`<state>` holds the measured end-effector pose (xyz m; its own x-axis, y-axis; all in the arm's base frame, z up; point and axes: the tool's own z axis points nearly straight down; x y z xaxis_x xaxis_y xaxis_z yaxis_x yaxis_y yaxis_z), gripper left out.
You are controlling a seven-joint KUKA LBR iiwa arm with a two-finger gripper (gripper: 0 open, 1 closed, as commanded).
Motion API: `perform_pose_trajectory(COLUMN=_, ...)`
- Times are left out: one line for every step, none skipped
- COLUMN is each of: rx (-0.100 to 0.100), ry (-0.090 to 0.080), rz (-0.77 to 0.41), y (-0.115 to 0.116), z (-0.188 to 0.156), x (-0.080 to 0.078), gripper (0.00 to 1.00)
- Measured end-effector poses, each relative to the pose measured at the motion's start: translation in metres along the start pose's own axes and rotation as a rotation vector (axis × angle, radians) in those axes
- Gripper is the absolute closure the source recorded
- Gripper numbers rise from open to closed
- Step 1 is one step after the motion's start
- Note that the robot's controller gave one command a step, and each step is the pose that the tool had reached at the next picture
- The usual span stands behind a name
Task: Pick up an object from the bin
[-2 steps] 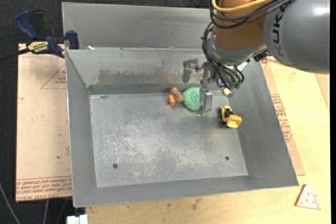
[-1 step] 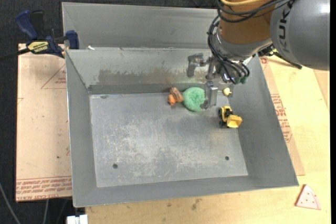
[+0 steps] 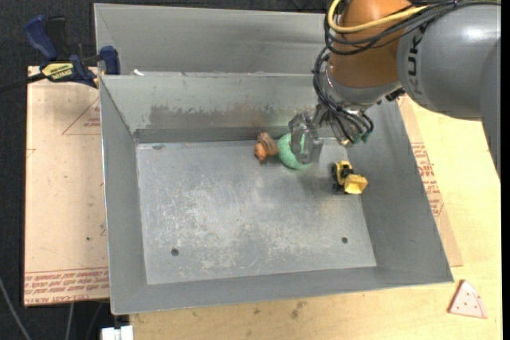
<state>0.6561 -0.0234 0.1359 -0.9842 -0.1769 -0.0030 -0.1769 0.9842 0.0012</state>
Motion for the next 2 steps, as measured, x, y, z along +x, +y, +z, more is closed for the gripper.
perform_pose_trajectory(rx=0.000, ry=0.000, rz=0.000, y=0.000, z=0.000, x=0.000, gripper=1.00)
perform_pose_trajectory(rx=0.000, ry=0.000, rz=-0.016, y=-0.001, z=-0.020, x=0.013, gripper=0.00)
